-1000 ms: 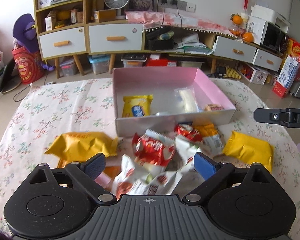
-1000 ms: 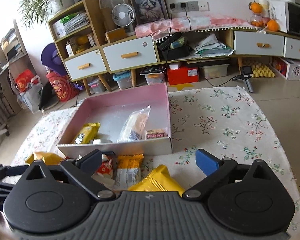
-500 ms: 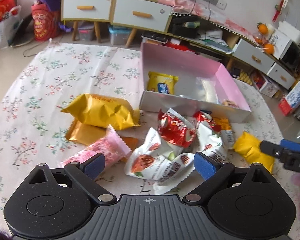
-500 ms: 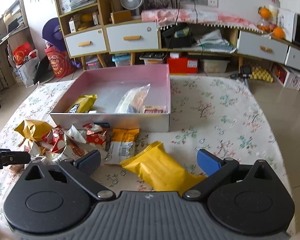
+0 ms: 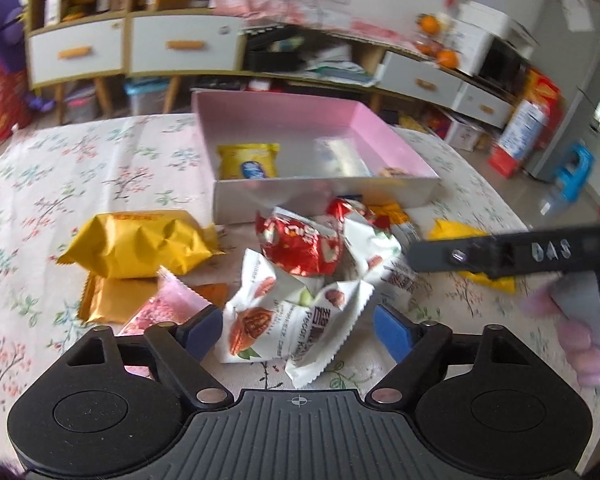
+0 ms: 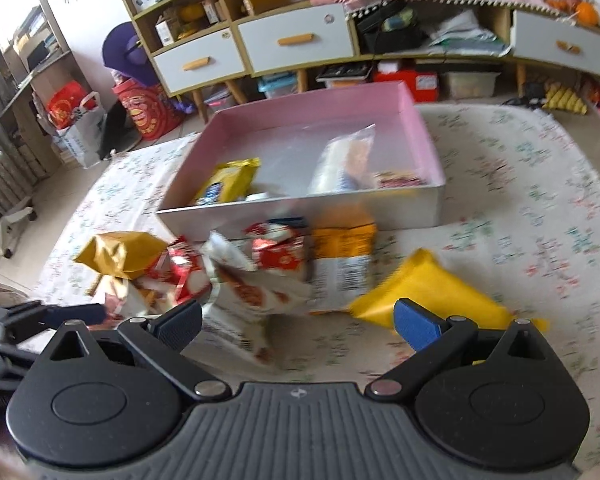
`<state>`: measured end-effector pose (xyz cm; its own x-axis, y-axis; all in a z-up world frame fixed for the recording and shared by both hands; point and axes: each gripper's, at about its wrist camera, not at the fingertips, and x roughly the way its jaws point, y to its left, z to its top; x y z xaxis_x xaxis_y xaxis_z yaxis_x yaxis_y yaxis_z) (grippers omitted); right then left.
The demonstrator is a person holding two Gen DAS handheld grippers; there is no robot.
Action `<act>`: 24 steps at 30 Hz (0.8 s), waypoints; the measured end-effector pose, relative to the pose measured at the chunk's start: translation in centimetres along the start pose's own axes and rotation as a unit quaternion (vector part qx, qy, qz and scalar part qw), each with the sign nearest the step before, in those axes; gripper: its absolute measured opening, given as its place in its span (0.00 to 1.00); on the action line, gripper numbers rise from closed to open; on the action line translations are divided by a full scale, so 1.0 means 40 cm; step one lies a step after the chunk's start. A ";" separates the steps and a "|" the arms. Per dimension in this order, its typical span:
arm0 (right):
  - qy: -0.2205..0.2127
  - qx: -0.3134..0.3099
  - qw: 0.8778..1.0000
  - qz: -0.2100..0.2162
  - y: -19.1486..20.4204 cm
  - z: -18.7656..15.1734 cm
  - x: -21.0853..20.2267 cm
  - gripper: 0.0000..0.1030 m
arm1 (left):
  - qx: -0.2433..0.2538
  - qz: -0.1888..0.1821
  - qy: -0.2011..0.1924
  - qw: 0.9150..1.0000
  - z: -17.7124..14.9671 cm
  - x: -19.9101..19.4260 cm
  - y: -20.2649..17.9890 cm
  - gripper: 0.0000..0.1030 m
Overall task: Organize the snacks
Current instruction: 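Grasp a white pecan packet with the left tool while the right grasps another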
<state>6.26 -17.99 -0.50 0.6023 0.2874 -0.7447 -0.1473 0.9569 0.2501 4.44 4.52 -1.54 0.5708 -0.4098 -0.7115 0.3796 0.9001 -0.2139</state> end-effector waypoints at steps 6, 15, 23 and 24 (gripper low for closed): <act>0.023 0.027 0.999 0.023 0.022 0.005 0.038 0.93 | 0.043 -0.003 0.002 0.999 -0.016 0.022 0.000 0.71; 0.053 0.085 0.994 0.034 0.011 0.007 0.079 0.77 | 0.065 0.005 0.007 0.998 -0.015 0.064 0.011 0.67; 0.049 0.078 0.995 0.031 0.009 0.002 0.064 0.50 | 0.036 -0.008 0.003 0.999 -0.006 0.071 0.038 0.75; 0.052 0.080 0.995 0.034 0.005 0.001 0.060 0.42 | 0.035 -0.009 0.003 0.999 -0.007 0.072 0.039 0.76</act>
<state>7.73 -17.11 -2.22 0.5096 0.3625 -0.7803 -0.0539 0.9186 0.3916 6.49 4.78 -4.10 0.5587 -0.4253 -0.7121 0.4405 0.8796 -0.1797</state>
